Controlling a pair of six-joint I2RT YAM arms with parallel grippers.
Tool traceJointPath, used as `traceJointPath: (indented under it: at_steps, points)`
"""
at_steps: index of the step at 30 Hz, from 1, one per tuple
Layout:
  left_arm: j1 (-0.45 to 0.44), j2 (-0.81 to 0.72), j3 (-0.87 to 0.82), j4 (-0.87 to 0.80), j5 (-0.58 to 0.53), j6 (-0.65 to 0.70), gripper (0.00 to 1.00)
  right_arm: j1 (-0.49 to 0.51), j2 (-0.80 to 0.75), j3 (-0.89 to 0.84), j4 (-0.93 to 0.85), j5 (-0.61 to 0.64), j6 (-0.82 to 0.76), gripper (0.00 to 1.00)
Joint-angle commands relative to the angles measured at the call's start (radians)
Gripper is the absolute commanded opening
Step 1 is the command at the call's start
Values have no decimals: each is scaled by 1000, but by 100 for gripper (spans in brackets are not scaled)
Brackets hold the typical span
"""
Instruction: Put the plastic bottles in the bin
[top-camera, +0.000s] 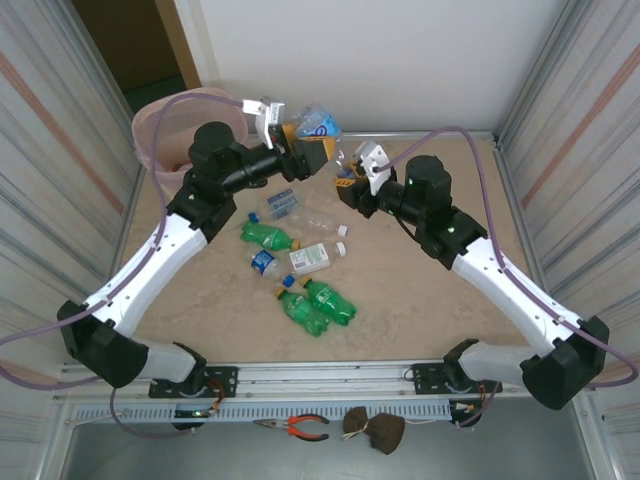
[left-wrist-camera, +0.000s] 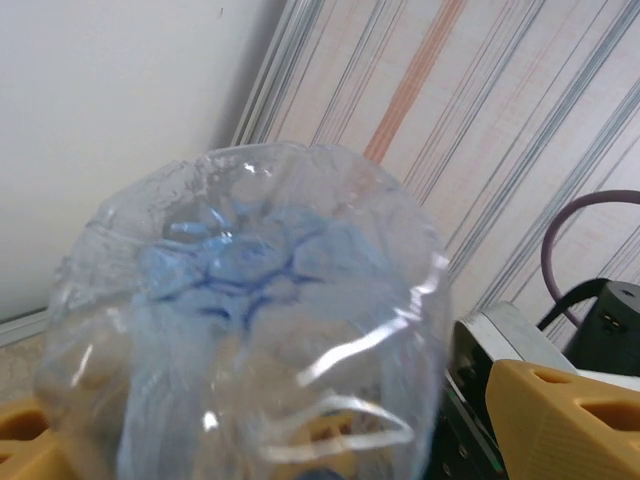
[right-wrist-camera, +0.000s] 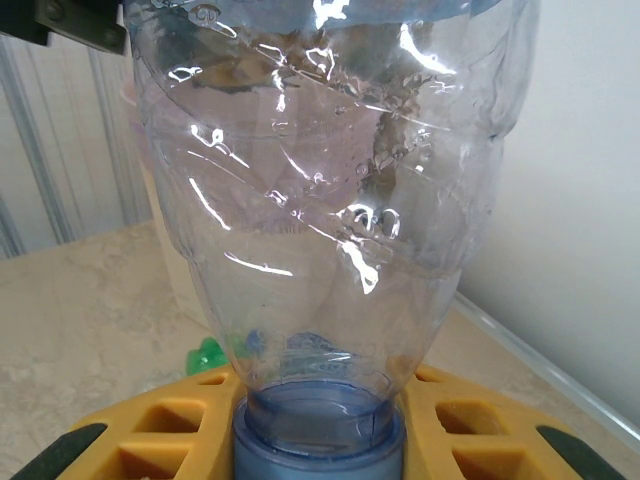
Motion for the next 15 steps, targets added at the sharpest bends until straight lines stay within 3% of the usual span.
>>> traceJointPath:
  at_steps: [1, 15]
  points:
    - [-20, 4, 31, 68, -49, 1, 82, 19, -43, 1, 35, 34, 9, 23]
    - [-46, -8, 22, 112, -96, 7, 71, 30, -56, -17, 29, 57, -13, 23]
